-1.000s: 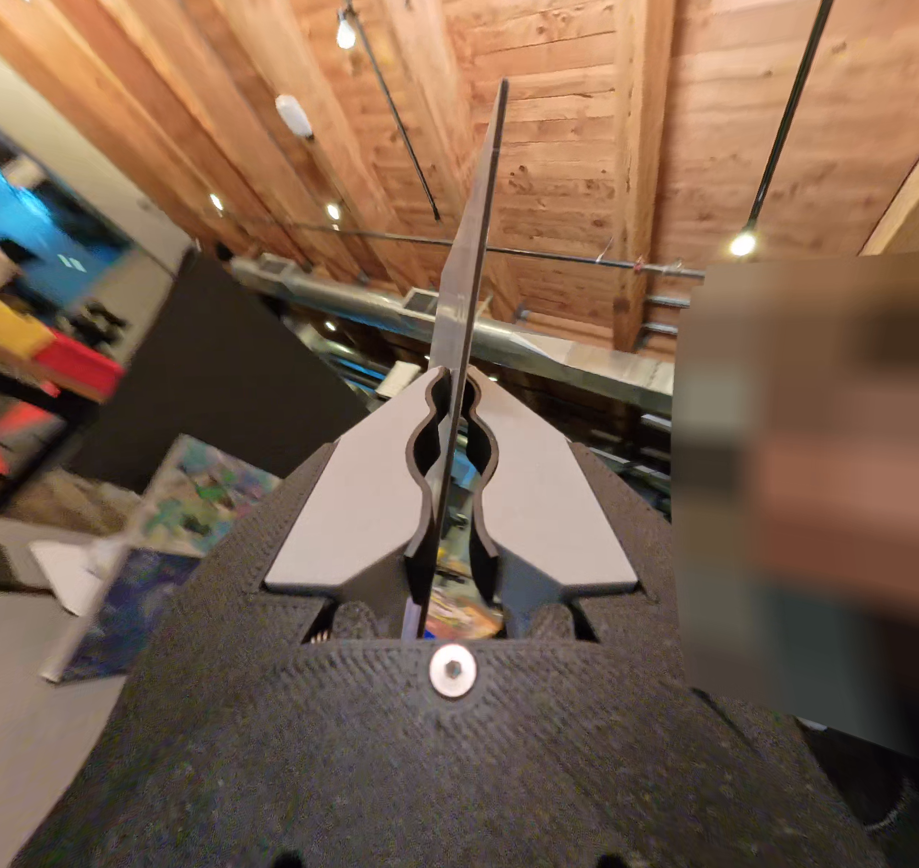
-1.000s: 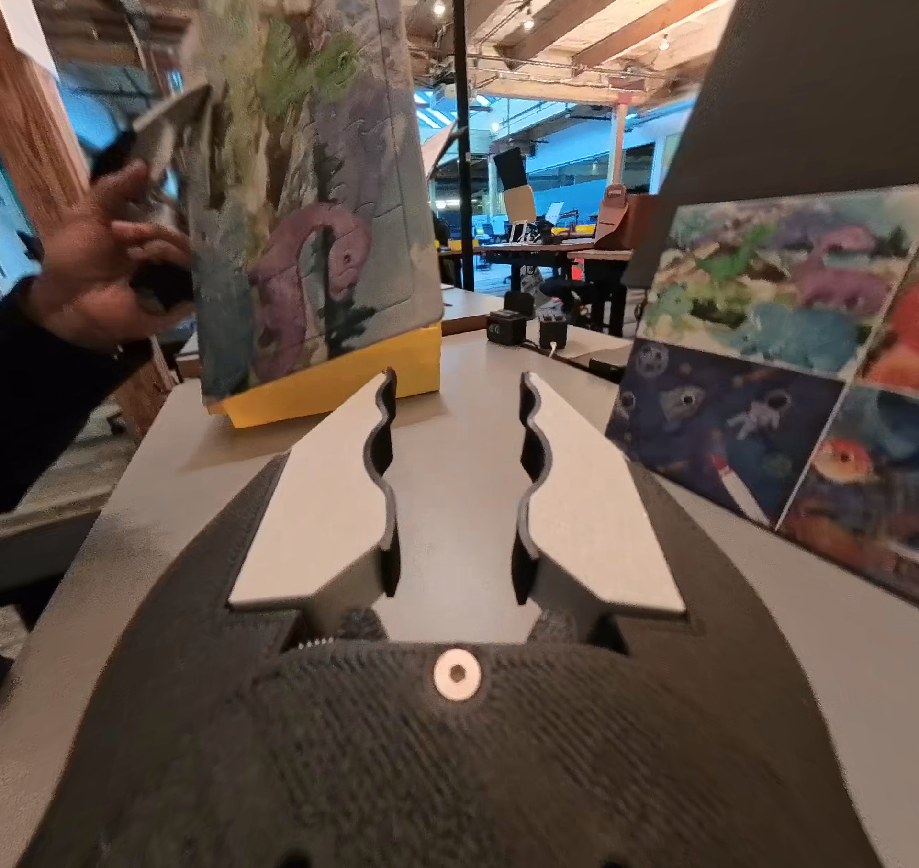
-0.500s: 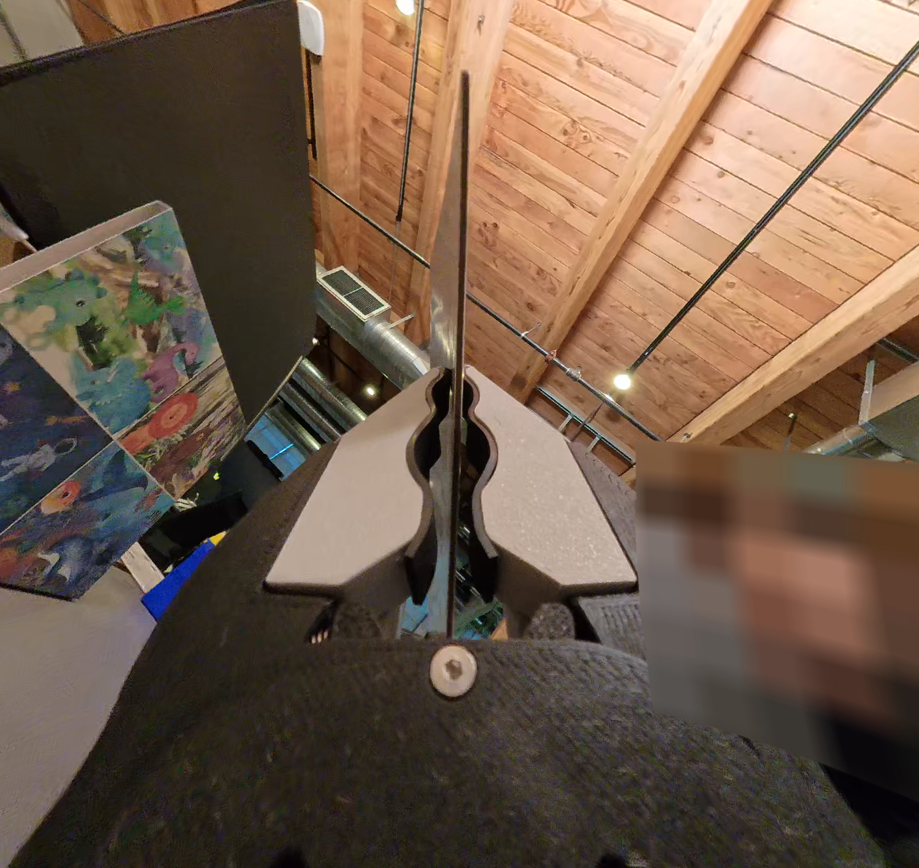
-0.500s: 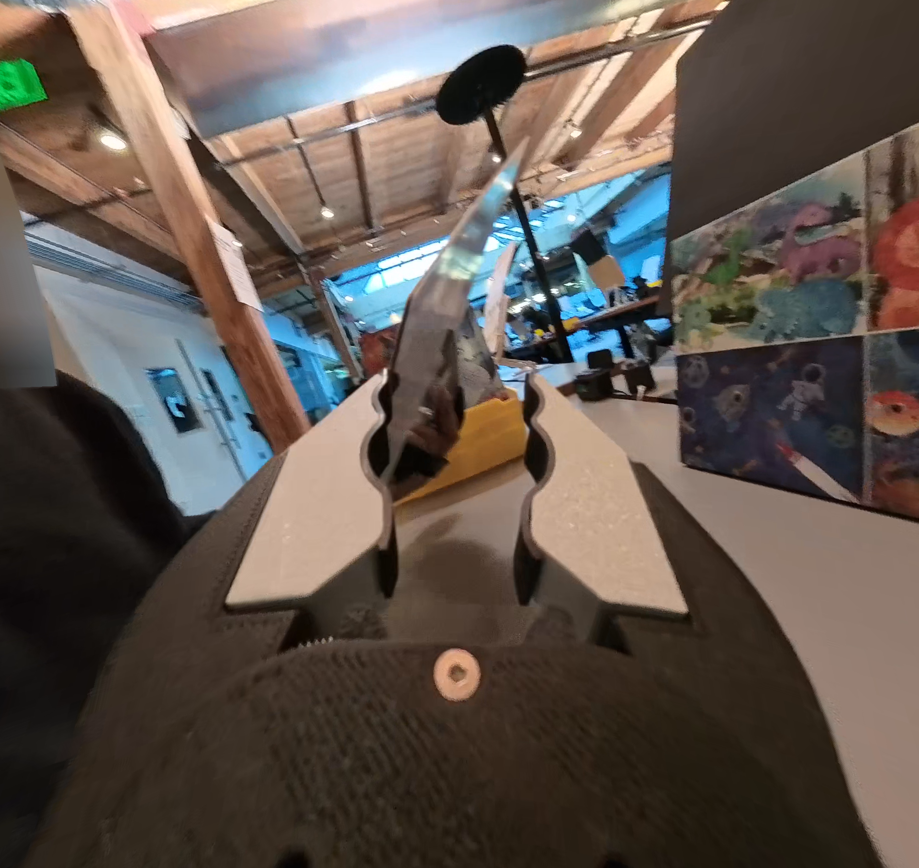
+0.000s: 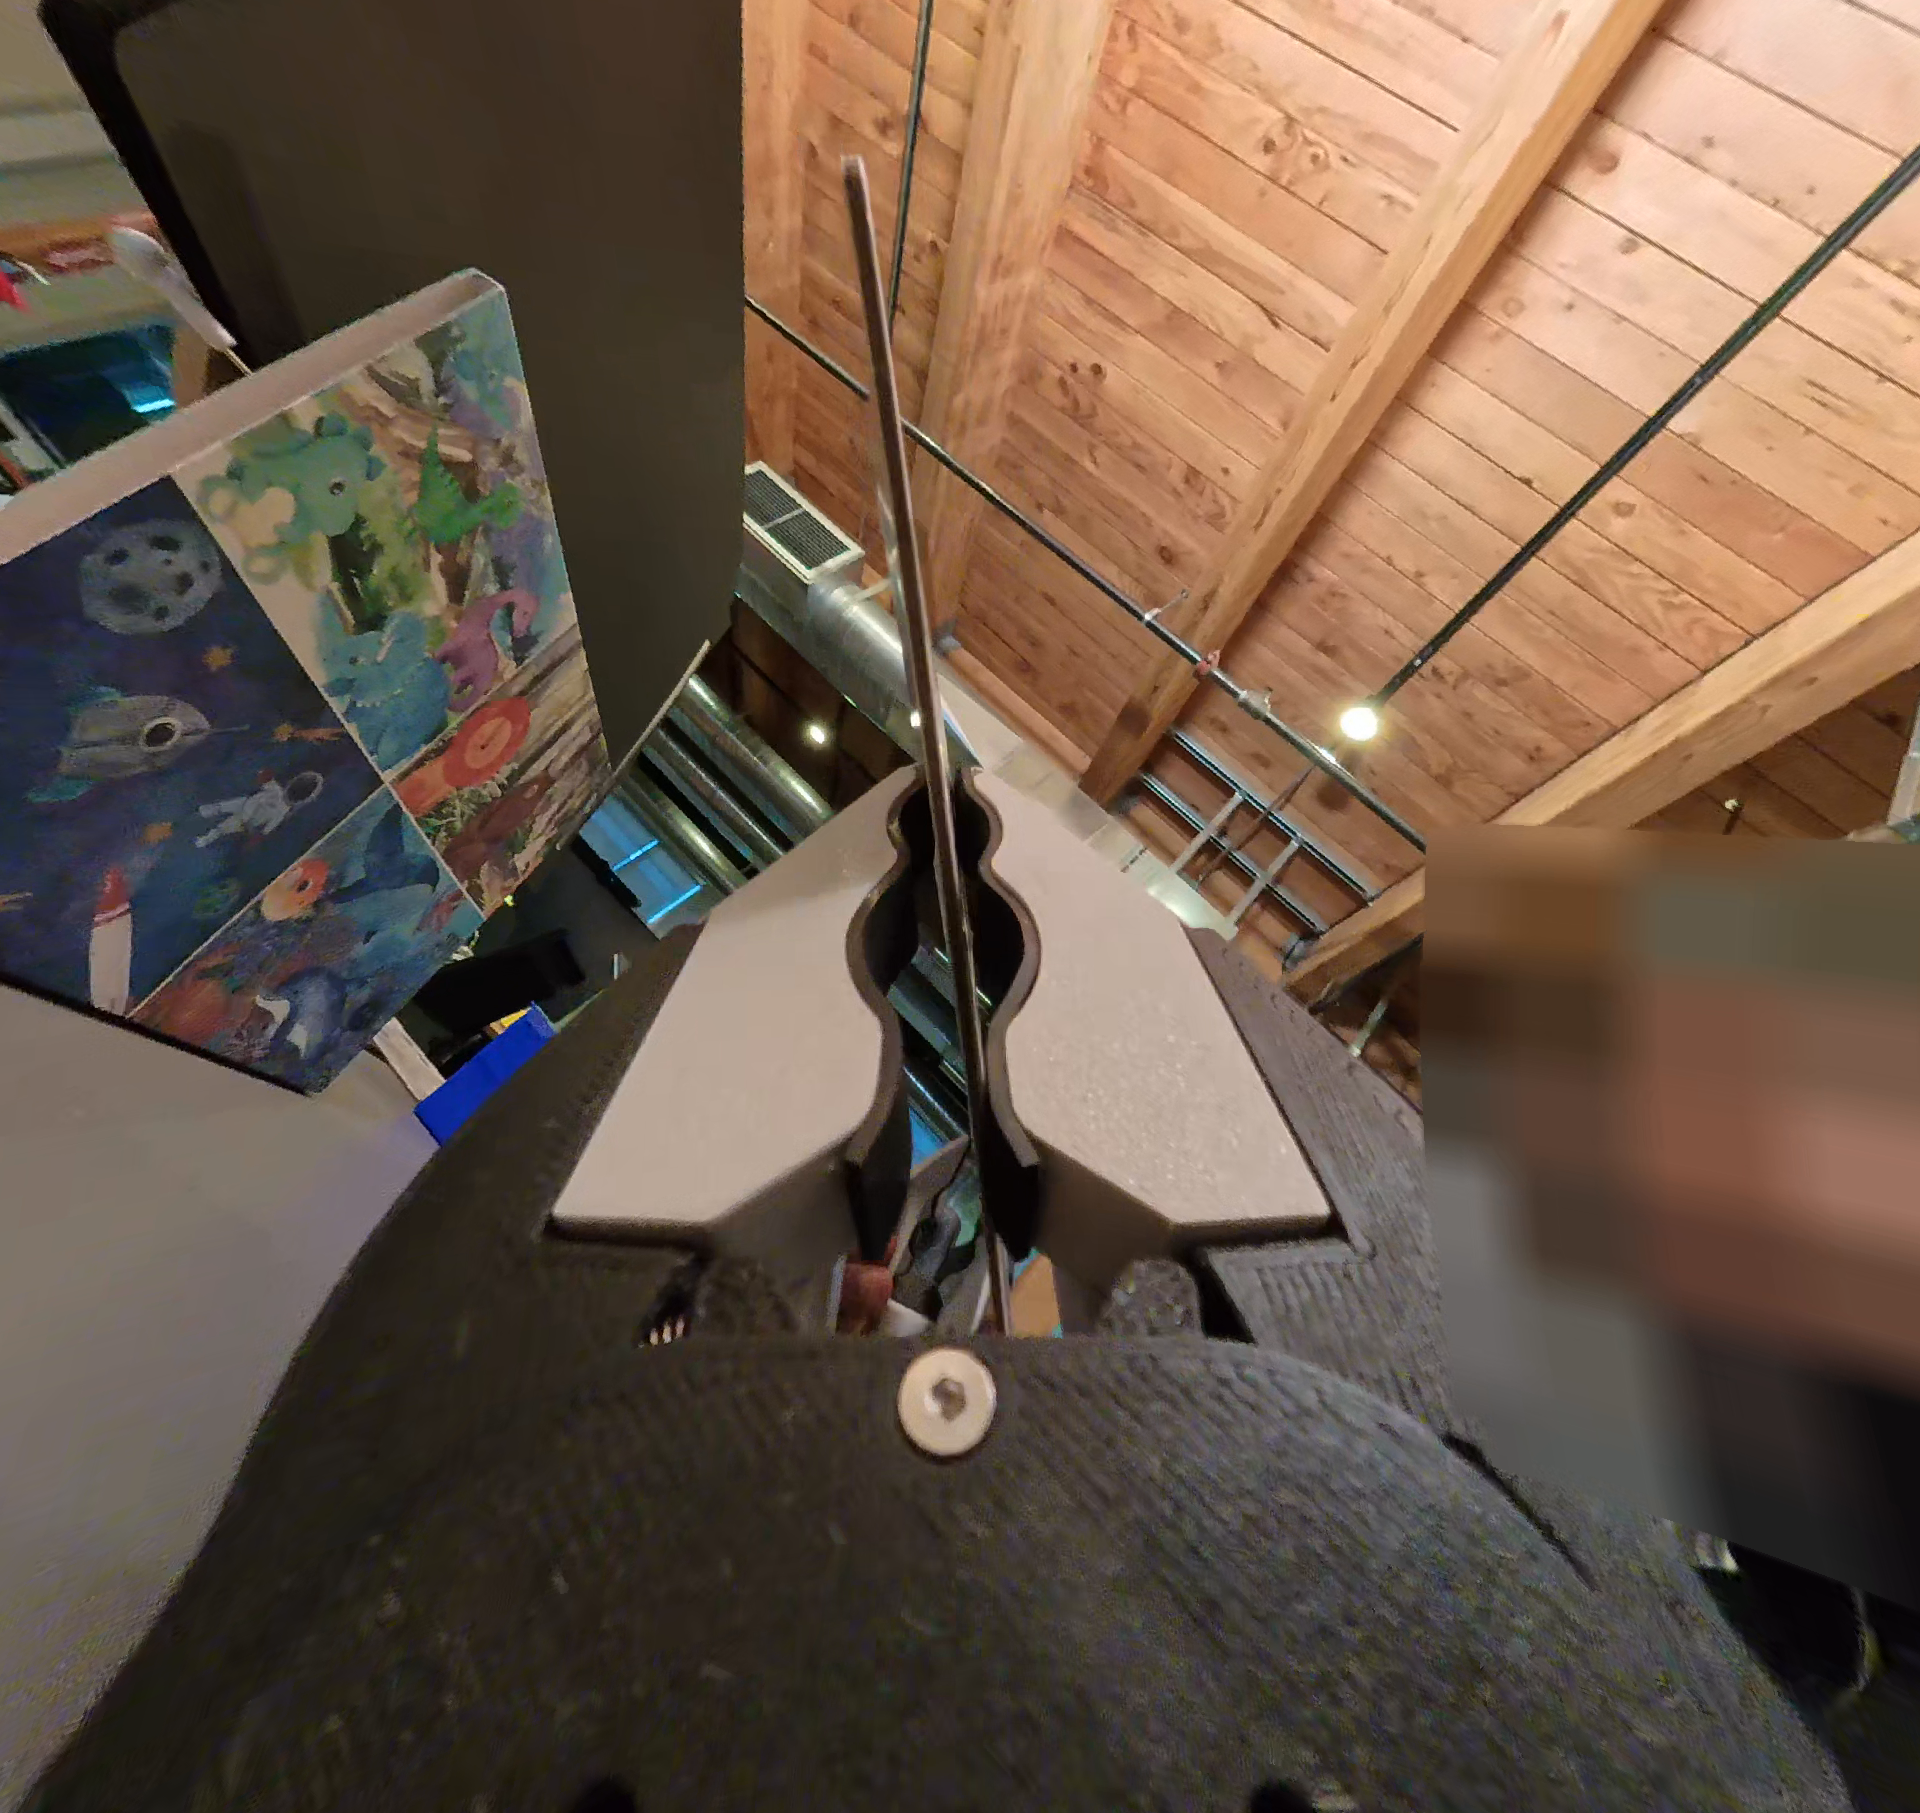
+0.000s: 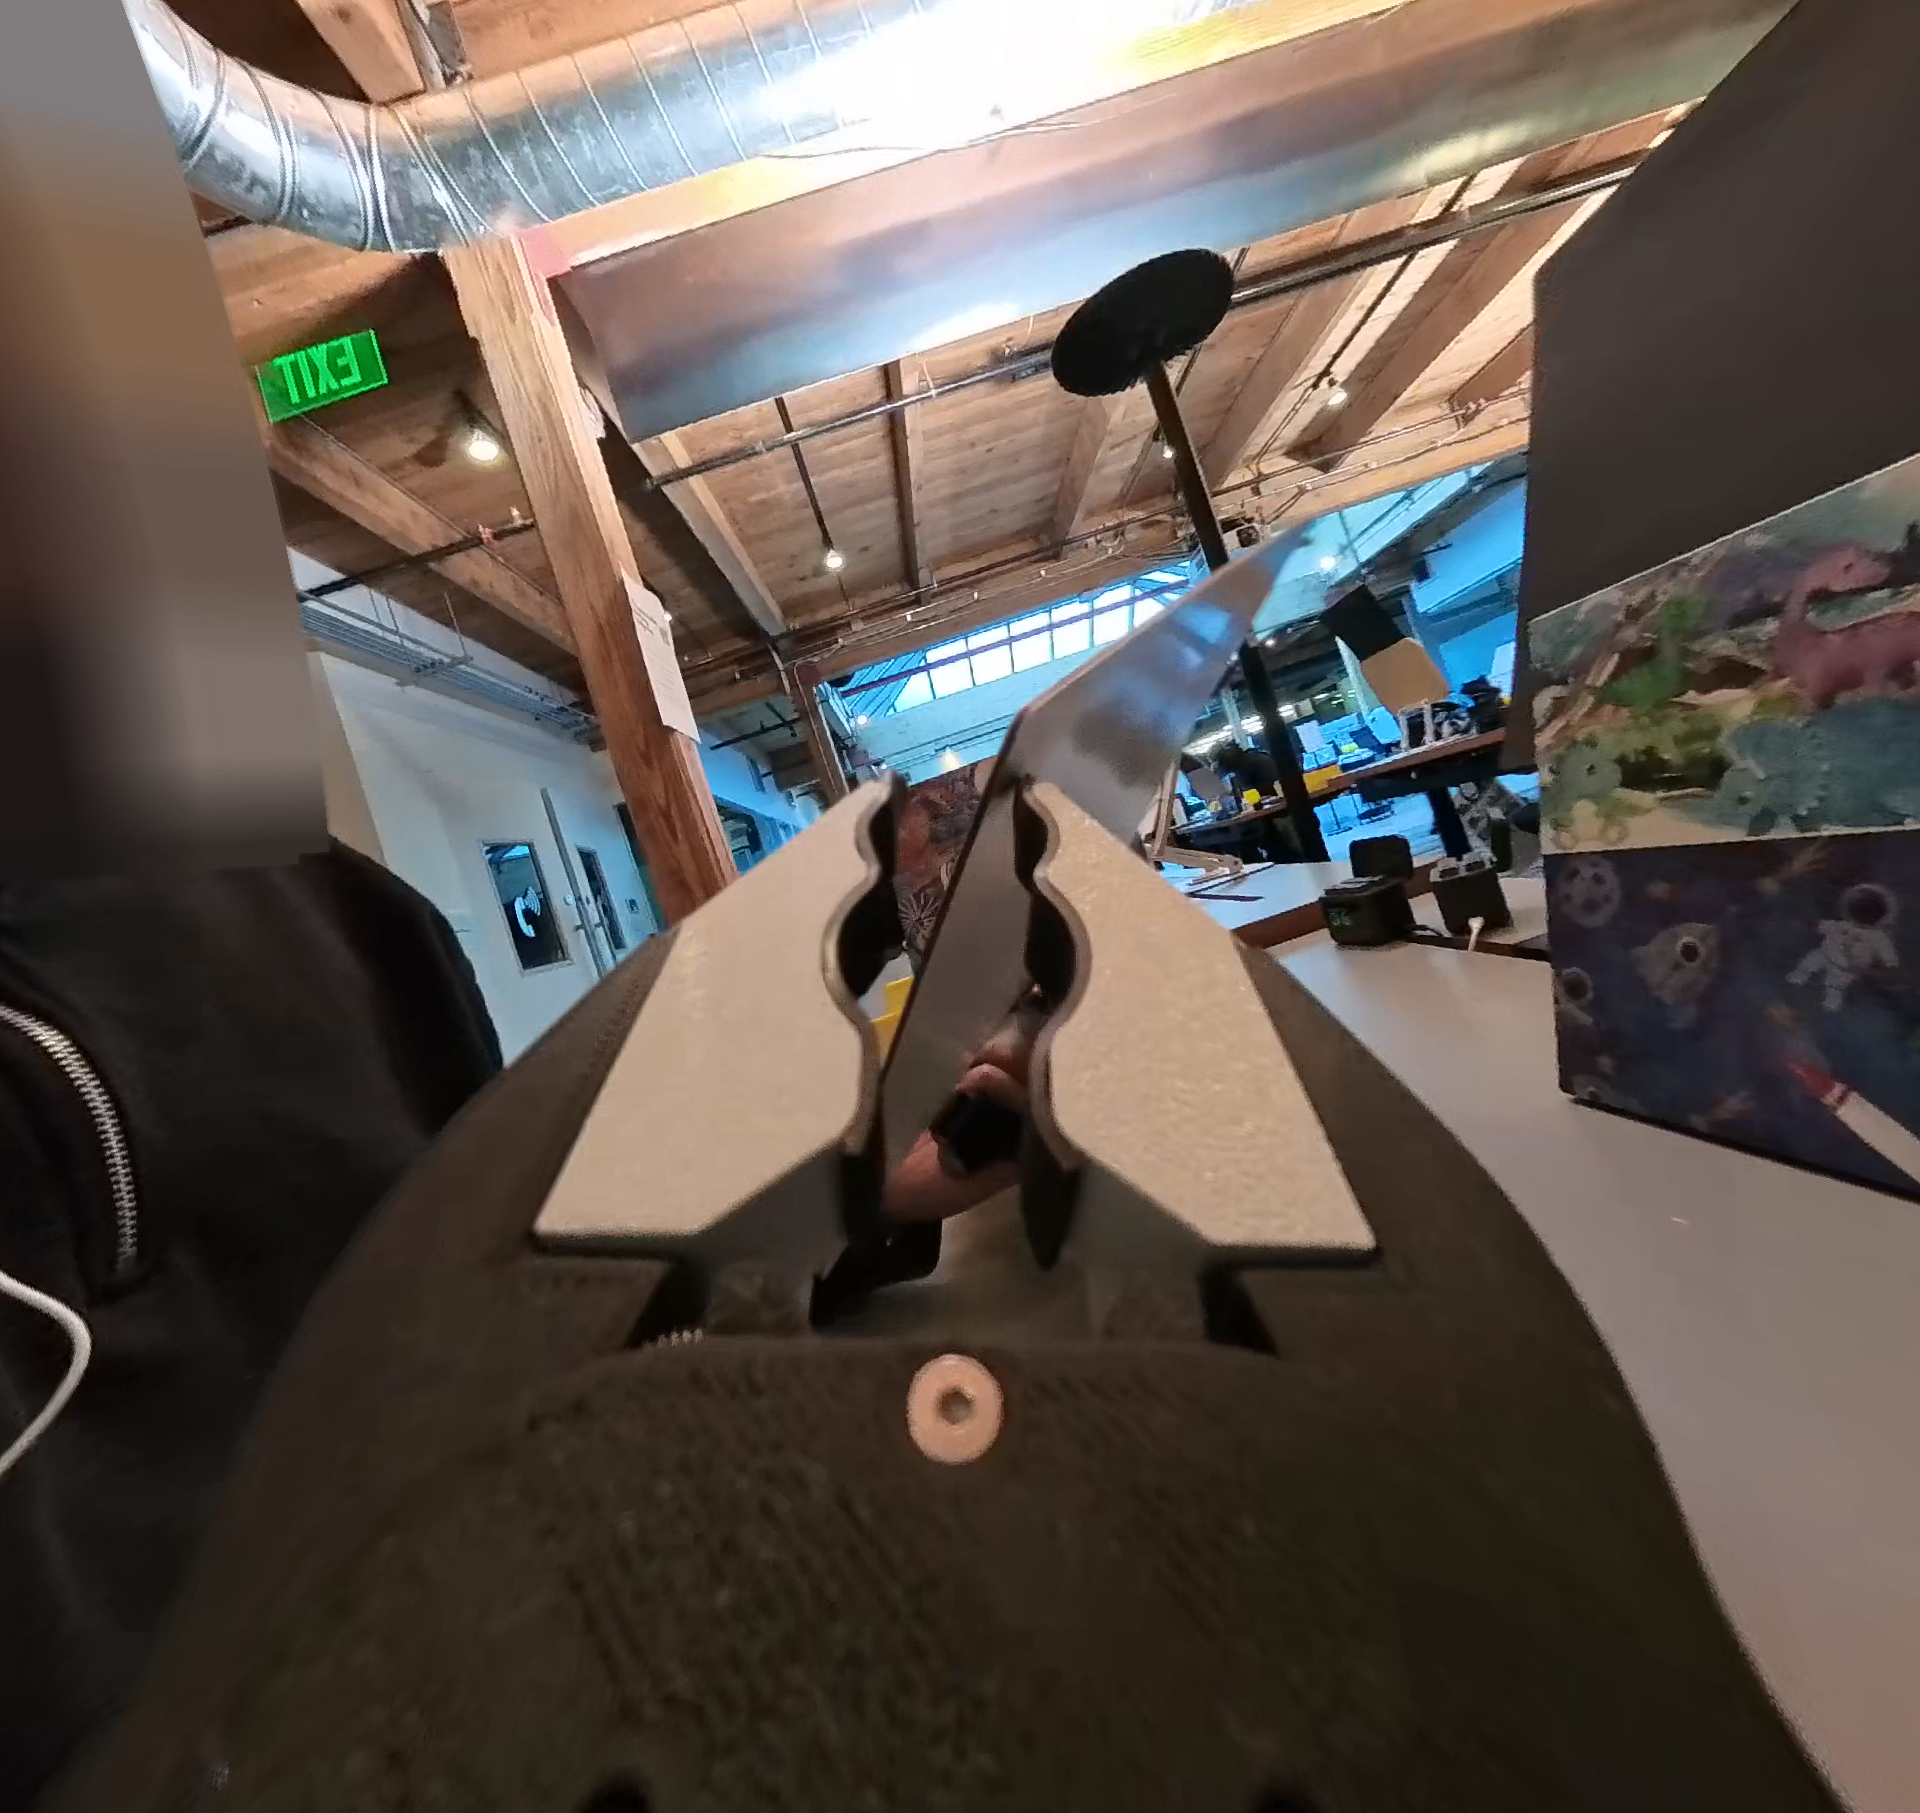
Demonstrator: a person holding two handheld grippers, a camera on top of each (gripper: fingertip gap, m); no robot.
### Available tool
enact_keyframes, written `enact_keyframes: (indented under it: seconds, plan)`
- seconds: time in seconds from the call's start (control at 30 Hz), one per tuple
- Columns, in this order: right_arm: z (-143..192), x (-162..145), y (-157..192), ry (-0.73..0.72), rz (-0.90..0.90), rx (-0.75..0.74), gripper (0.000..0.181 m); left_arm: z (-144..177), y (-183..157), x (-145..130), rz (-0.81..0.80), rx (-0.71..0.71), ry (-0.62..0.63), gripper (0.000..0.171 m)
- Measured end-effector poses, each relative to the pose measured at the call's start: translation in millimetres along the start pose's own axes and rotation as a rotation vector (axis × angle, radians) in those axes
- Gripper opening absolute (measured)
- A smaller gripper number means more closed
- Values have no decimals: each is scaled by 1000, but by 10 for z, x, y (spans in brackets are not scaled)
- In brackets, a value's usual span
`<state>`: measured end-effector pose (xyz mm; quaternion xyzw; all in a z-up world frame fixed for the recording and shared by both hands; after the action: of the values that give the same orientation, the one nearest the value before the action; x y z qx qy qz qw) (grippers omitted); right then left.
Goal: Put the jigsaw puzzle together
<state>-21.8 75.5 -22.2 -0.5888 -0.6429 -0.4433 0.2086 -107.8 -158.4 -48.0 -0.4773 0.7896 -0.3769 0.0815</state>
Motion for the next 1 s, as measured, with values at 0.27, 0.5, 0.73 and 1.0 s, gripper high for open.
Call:
enact_keyframes:
  seconds: [0.27, 0.5, 0.73, 1.0]
  plan:
    - [11, 24, -33, 31, 77, -30, 6, -18, 69, -90, 100, -36, 56, 1]
    - [47, 381, 298, -10, 426, -129, 0, -67, 275, -264, 40, 163, 166, 49]
    - [-26, 351, 752, 226, 830, -209, 0, 22, 624, -407, -36, 460, 282, 68]
    - [1, -131, 943, 572, 1058, -272, 1, 245, 582, -53, -88, 542, 122, 54]
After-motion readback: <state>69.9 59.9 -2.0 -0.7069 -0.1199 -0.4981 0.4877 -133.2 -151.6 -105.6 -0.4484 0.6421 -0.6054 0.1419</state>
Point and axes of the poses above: each gripper's, where its closed fingertips meet, z back along the fingers, x out of its top, y = z × x across the jaws, the point moved 2 cm from there along z, back along the fingers, and after that the axes turned 2 degrees about y, right-handed, at the moved point
